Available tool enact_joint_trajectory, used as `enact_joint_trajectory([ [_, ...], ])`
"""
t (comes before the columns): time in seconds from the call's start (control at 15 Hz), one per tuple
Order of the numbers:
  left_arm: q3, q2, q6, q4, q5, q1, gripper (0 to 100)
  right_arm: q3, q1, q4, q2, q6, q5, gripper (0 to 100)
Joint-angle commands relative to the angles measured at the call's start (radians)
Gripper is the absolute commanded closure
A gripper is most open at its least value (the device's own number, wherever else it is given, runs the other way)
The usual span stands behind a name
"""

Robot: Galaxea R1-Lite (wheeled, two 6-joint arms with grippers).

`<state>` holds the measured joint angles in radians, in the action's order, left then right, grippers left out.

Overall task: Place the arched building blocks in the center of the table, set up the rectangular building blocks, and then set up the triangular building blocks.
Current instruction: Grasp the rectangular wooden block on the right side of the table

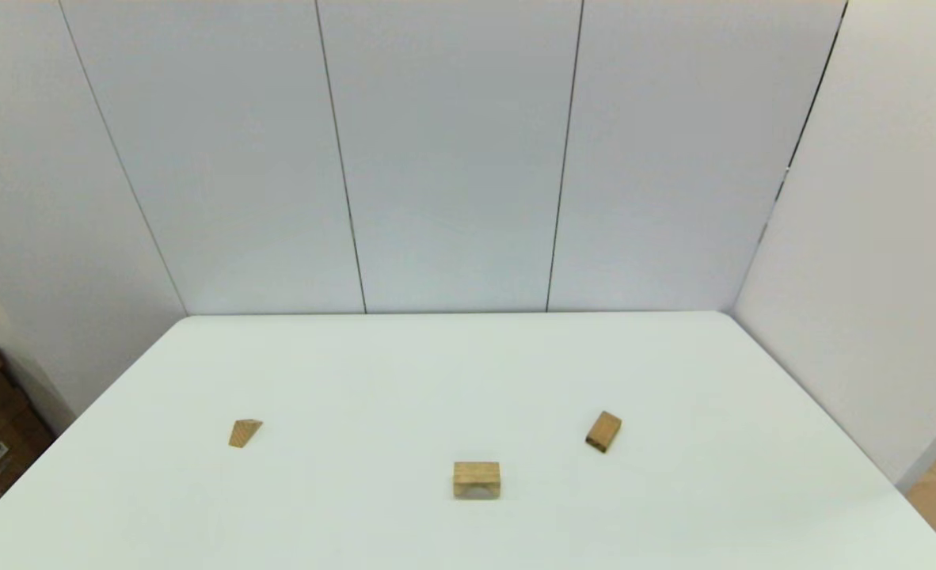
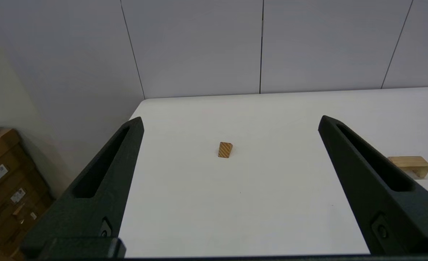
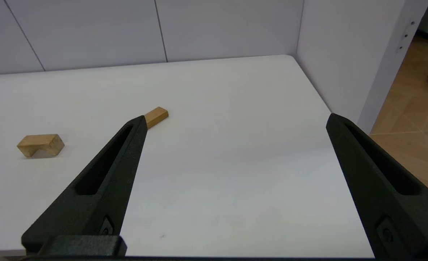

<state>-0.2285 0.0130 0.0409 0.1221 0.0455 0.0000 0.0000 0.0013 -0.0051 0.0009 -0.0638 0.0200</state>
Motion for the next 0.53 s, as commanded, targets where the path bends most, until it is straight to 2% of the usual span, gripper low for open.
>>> enact_joint_trajectory([
  [0.07,0.112,-0.013,0.001,-0.125,0.000,0.000,0,0.000,0.000,-0.001,0.001,-0.001,0.000,0],
  [0.4,0.229,-0.013,-0.004,-0.246,-0.001,0.000,0,0.000,0.000,-0.001,0.001,-0.001,0.000,0],
  [0.53,0.229,-0.013,-0.006,-0.234,-0.001,0.000,0,0.000,0.000,-0.001,0.001,-0.001,0.001,0],
])
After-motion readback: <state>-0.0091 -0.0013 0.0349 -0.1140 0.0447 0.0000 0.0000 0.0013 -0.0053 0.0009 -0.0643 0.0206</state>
